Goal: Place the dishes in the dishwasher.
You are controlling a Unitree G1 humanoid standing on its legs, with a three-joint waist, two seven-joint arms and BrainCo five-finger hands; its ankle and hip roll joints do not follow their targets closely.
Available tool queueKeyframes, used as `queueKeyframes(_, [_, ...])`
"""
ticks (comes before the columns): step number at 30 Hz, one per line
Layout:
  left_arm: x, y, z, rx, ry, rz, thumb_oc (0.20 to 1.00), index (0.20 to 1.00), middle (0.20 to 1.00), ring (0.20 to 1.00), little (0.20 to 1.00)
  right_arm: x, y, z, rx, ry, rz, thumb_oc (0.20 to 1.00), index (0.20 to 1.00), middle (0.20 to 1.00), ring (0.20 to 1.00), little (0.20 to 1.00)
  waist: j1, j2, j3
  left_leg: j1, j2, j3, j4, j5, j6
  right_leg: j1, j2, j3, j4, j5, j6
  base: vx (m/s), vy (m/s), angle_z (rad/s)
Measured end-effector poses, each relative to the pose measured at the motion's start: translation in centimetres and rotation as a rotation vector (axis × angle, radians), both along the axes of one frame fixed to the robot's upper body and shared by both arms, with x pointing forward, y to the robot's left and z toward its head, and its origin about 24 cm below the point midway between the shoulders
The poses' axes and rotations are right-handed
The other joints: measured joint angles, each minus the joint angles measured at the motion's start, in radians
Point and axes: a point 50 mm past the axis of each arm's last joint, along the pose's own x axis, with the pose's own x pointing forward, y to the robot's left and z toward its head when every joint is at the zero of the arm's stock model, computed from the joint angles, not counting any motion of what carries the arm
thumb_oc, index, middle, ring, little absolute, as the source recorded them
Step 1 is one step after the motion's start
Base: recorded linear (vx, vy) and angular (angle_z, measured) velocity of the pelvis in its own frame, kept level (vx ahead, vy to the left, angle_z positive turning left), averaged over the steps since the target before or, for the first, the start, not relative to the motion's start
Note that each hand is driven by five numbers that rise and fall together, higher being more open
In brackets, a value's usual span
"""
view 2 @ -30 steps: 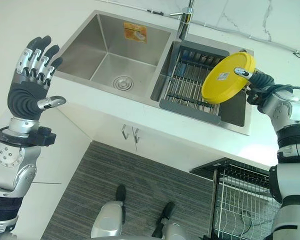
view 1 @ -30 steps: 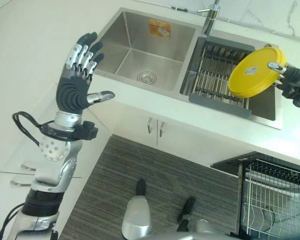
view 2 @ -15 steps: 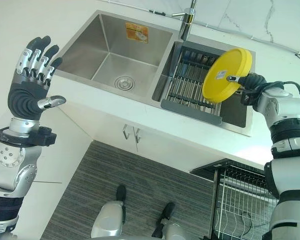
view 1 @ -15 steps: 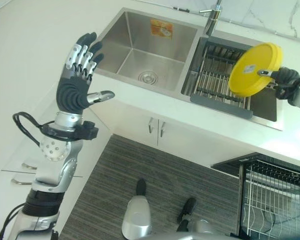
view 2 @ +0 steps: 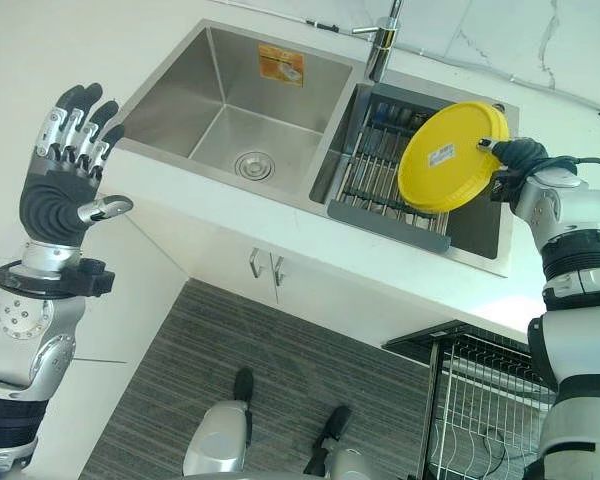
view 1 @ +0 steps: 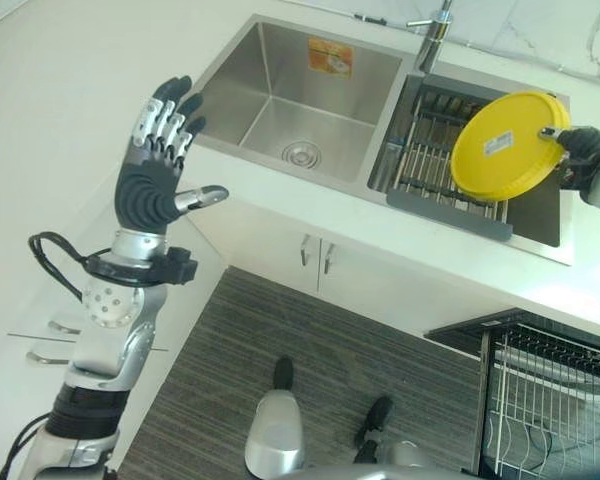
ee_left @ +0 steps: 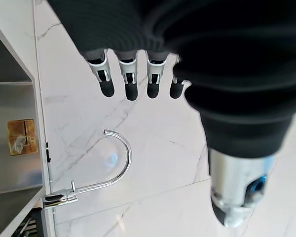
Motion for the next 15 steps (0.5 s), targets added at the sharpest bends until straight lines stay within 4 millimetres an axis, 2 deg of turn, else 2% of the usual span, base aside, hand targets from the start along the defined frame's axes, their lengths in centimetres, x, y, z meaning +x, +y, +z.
queueKeyframes(7, [-0.1, -0.1, -0.5, -0.03, 0.013, -0.001, 1.0, 1.0, 1.0, 1.0, 1.0, 0.0, 1.5, 2.8, -0.065, -0.156, 0.024, 0.2, 0.2, 0.2, 0.2, 0.2, -0.011, 0.008, -0.001, 0.001, 0.001, 0.007, -0.007, 0.003, 0.003, -0.005, 0.001, 0.002, 0.0, 0.0, 0.0, -0.03, -0.037, -0.01])
queueKeyframes(11, [-0.2, -0.4, -1.2, -0.067, 0.024, -0.016, 1.0, 1.0, 1.0, 1.0, 1.0, -0.6, 3.9, 4.9, -0.105, -0.289, 0.106, 0.2, 0.2, 0.2, 0.2, 0.2, -0.03, 0.01, -0.001, 0.023, 0.005, 0.011, -0.019, 0.007, 0.003, 0.01, 0.003, 0.003, 0.0, -0.002, -0.001, -0.01, -0.074, -0.02])
queueKeyframes(15, [-0.5, -0.6, -1.8, -0.094, 0.034, -0.023, 1.0, 1.0, 1.0, 1.0, 1.0, -2.2, 6.0, 7.2, -0.088, -0.478, 0.183, 0.2, 0.2, 0.2, 0.2, 0.2, -0.043, 0.012, -0.002, 0.045, 0.011, 0.017, -0.03, 0.011, -0.002, 0.021, 0.016, 0.014, 0.0, -0.005, -0.004, -0.01, 0.017, -0.08])
